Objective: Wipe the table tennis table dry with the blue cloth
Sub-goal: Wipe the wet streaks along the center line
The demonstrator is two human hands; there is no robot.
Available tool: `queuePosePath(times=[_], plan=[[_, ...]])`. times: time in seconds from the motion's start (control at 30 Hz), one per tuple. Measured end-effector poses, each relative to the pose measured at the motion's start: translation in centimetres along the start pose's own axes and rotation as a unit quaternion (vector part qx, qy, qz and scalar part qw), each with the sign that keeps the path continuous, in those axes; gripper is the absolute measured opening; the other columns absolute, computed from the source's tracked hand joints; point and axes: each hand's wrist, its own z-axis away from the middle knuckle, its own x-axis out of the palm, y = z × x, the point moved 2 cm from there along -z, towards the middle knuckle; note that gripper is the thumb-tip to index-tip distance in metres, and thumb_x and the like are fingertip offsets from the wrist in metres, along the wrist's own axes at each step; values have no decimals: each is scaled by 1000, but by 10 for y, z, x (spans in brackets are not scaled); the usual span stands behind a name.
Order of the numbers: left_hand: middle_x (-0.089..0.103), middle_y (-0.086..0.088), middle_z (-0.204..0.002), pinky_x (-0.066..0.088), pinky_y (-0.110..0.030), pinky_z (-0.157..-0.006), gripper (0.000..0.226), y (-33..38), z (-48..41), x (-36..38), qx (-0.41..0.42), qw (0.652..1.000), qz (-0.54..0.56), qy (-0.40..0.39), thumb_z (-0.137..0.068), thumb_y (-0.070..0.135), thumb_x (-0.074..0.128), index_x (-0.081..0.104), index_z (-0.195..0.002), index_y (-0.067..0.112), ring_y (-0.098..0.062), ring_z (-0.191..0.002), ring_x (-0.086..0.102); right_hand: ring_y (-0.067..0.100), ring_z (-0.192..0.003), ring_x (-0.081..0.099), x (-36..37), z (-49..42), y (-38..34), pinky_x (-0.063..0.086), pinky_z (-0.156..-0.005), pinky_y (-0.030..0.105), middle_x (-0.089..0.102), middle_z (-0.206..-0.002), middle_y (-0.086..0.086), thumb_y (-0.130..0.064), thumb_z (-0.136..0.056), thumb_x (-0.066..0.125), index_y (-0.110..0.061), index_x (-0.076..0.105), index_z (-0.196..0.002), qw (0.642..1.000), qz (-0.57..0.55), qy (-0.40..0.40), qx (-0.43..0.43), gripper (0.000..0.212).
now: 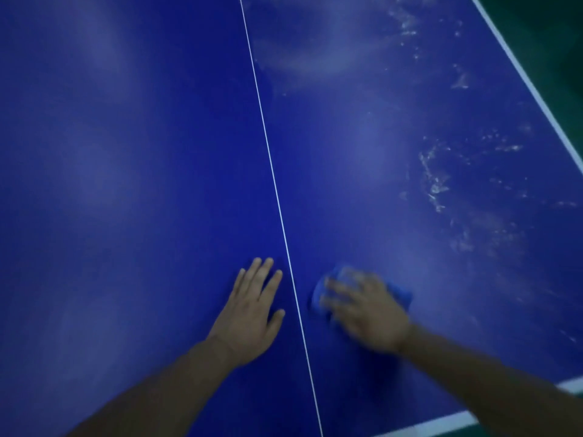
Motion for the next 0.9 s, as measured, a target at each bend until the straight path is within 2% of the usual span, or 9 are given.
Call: queuePosePath(times=[0.1,0.2,0.3,0.43,0.57,0.67,0.8,0.83,0.9], plan=[[1,-3,-168,-8,-36,-123,66,26,20,10,-15,1000,16,-7,-101,47,25,21,-159,15,-17,-154,-13,45,-126,49,-22,-45,79,44,-94,54,54,-146,1,-43,-98,39,-33,61,-133,972,5,46,228,43],[-11,2,-167,-15,-33,-122,68,40,33,17,-55,998,39,-10,-98,51,17,6,-158,21,-12,-151,-22,42,-135,40,-25,-68,86,36,-101,53,50,-150,-3,-47,-98,35,-34,60,-137,941,-10,59,333,48],[2,-3,-167,-13,-31,-122,68,44,47,22,-65,996,53,12,-99,48,25,19,-158,15,-14,-153,-12,41,-132,43,-13,-46,-6,43,-94,52,53,-147,0,-43,-94,44,-33,62,-132,961,6,70,269,43],[11,-6,-166,-7,-33,-123,64,52,57,32,-61,996,56,23,-100,45,27,30,-155,11,-15,-154,-6,32,-138,42,12,50,-159,50,-93,55,44,-153,-6,-45,-89,55,-39,57,-133,988,-87,0,126,45],[11,-7,-166,-7,-34,-124,68,75,59,39,-65,996,59,15,-98,48,24,31,-155,12,-15,-153,-6,30,-131,46,14,95,-140,53,-85,51,53,-145,-8,-49,-90,53,-40,60,-127,993,-72,-13,95,38],[3,-3,-167,-8,-37,-123,71,101,61,45,-49,997,51,-11,-97,51,16,23,-158,15,-11,-152,-15,41,-120,55,1,103,-41,51,-84,52,60,-140,2,-39,-93,48,-31,66,-126,964,-10,36,265,38],[0,-2,-167,-6,-39,-123,68,123,62,56,-73,996,58,-4,-98,49,18,21,-158,16,-12,-152,-13,44,-136,38,-19,123,66,34,-107,59,46,-154,1,-35,-102,46,-28,59,-139,828,-40,80,553,40],[2,-2,-167,-4,-40,-124,67,124,64,58,-90,994,70,2,-99,48,20,22,-158,15,-14,-153,-9,42,-139,34,-19,117,58,32,-109,58,43,-156,1,-35,-103,47,-28,57,-141,816,-52,81,571,40],[7,-4,-166,5,-45,-124,66,125,67,60,-118,989,86,23,-99,45,27,29,-155,12,-18,-154,-1,40,-137,37,-13,99,5,38,-103,56,45,-154,1,-39,-99,48,-28,58,-138,852,-34,83,515,42]])
